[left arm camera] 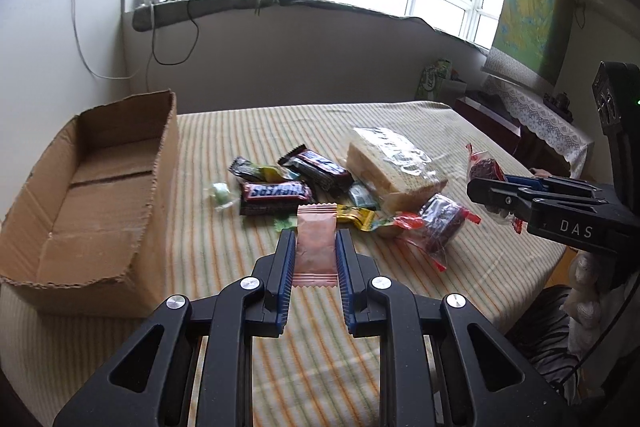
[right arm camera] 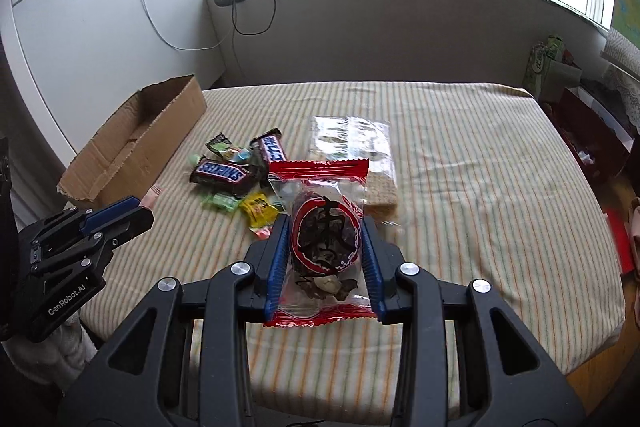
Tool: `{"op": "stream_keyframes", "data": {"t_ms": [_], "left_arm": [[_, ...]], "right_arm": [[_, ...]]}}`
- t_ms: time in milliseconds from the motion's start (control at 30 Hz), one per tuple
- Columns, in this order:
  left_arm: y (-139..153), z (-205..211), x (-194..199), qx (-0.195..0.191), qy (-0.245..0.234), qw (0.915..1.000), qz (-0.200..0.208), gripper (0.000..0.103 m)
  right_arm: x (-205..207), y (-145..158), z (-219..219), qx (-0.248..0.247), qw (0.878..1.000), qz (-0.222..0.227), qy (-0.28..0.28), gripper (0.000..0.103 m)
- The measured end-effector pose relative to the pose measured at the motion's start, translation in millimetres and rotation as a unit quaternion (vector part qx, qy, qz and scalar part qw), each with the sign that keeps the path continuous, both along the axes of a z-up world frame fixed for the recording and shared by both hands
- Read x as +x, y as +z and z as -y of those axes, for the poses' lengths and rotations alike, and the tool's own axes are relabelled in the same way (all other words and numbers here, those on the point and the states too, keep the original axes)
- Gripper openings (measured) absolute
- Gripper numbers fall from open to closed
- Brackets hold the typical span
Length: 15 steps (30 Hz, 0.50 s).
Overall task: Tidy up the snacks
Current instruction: 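Drop the pink packet into the box with the left tool while the right drops the nut bag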
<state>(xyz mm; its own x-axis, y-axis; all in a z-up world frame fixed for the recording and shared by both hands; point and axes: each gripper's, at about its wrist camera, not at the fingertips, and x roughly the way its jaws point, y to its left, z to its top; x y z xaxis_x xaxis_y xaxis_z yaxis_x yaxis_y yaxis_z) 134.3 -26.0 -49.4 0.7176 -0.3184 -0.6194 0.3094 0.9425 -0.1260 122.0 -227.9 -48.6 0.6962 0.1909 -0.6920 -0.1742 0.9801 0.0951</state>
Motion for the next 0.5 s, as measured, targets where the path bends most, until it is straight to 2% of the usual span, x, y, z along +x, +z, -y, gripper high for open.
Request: {"op": "stream_keyframes", "data": {"t_ms": [233, 500], "left_arm": [[16.3, -52.6, 2.8, -0.005, 0.062, 0.9978, 0.022, 0.019], [25.0, -106.4, 2.4, -0.005, 0.128, 0.9911, 0.036, 0.019]], "right_arm": [[19.4, 16.7, -63.0, -0.014, 0.998, 0.012, 0.064, 0.036], [45.3, 25.8, -137.0, -0.028, 0.992, 0.019, 0.122, 0.036]]}}
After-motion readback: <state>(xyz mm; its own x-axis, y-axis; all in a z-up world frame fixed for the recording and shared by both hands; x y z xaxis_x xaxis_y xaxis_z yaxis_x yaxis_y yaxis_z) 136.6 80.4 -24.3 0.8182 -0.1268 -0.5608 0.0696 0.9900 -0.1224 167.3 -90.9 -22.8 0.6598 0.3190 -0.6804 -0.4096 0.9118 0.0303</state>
